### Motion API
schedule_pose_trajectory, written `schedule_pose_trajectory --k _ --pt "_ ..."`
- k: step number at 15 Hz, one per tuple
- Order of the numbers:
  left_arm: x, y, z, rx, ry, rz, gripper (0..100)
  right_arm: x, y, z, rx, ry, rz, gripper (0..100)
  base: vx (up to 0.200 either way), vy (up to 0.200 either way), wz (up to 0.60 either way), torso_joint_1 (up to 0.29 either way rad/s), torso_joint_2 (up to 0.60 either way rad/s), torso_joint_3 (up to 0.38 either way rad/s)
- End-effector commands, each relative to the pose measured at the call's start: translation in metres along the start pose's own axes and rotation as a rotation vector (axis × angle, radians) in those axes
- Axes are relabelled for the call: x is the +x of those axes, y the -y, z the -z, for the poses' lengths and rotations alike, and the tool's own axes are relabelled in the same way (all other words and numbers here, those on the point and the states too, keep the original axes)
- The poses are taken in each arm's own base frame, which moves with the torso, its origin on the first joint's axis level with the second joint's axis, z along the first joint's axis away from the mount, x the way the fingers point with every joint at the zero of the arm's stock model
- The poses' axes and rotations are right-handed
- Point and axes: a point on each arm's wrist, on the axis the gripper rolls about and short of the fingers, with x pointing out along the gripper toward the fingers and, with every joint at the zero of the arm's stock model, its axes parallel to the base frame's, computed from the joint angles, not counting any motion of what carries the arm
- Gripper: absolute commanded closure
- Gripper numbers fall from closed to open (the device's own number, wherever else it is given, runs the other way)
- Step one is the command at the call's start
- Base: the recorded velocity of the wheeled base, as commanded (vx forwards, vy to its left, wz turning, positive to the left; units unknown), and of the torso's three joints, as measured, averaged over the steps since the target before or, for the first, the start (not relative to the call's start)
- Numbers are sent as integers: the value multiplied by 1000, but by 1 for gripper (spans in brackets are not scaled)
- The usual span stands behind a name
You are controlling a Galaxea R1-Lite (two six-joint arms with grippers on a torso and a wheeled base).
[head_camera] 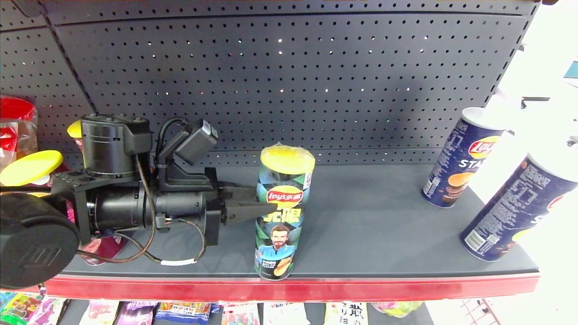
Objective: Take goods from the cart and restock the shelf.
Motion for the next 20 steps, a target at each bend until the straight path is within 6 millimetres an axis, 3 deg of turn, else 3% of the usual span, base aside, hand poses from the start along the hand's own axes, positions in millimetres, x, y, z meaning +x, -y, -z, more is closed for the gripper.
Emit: schedule_pose_trajectory --k 1,12,20 --pt "0 0 0 0 1 0 100 0 0 0 0 -1 1 100 0 0 0 0 0 0" --pt "11 -10 5 22 29 1 100 0 0 0 0 -4 -2 100 0 0 0 0 0 0" --pt "0 -1 13 6 18 26 100 0 0 0 0 -6 -2 100 0 0 0 0 0 0"
